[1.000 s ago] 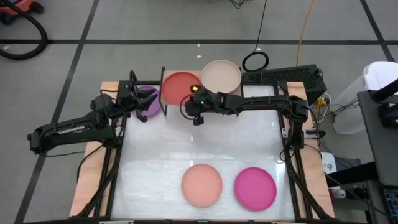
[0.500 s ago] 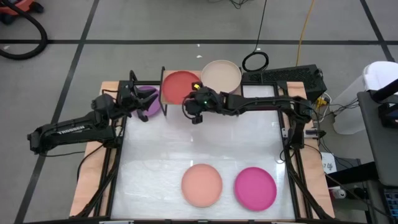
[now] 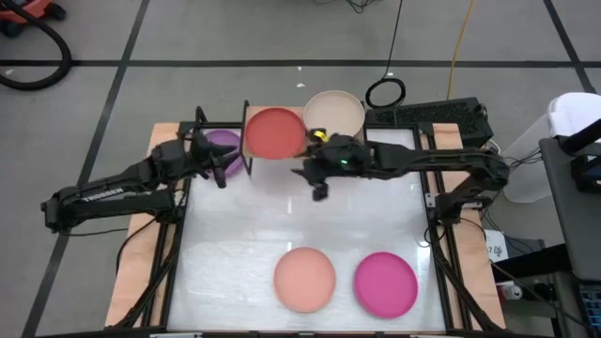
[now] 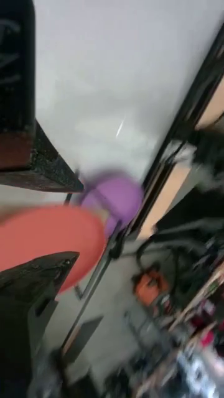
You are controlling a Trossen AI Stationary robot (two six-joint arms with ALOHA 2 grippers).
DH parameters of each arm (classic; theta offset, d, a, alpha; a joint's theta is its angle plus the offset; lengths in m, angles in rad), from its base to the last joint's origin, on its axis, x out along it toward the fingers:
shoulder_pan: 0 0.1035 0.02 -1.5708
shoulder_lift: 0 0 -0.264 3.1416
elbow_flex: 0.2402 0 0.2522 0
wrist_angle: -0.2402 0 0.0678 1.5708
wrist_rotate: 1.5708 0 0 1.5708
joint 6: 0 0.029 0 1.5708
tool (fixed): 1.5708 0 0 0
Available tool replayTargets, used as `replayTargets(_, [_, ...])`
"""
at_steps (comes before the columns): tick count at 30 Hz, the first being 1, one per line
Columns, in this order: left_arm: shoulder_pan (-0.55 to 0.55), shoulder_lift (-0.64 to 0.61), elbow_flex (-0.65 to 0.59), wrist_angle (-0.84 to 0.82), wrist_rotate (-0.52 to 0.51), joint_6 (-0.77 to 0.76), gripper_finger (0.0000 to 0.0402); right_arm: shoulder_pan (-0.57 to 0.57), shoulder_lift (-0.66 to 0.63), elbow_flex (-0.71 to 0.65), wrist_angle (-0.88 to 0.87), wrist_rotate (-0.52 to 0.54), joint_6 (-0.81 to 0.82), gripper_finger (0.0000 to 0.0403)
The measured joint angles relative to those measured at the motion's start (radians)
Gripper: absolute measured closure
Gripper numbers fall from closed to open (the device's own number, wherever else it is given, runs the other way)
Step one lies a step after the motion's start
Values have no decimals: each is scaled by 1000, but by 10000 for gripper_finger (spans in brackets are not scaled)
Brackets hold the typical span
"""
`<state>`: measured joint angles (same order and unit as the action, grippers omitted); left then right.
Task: Place and stack plates onto a shelf
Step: Stack the purple plate on top of the orange plate on the shelf
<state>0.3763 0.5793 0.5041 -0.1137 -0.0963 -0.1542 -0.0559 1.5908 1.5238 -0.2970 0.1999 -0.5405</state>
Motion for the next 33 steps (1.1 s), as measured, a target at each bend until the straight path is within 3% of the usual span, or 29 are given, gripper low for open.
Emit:
replayTargets(3, [-1,19,91,-268,-56,1,275,43,-89,-59,-25,-46,43,256])
replayTargets(7, [-18,69,177,-554,-113,-53,275,106,-209,-199,75,-45,89,256])
replayTargets(13, [-32,218,147,-817,-158,-209,275,184,-363,-478,389,-45,70,257])
replayTargets(17, [-32,337,148,-768,-167,-238,275,211,-438,-641,629,-45,42,257])
replayTargets(21, [-32,462,147,-728,-182,-255,275,220,-499,-747,756,-44,28,257])
replayTargets(33, [-12,742,147,-685,-286,-170,274,221,-578,-798,764,-7,30,257])
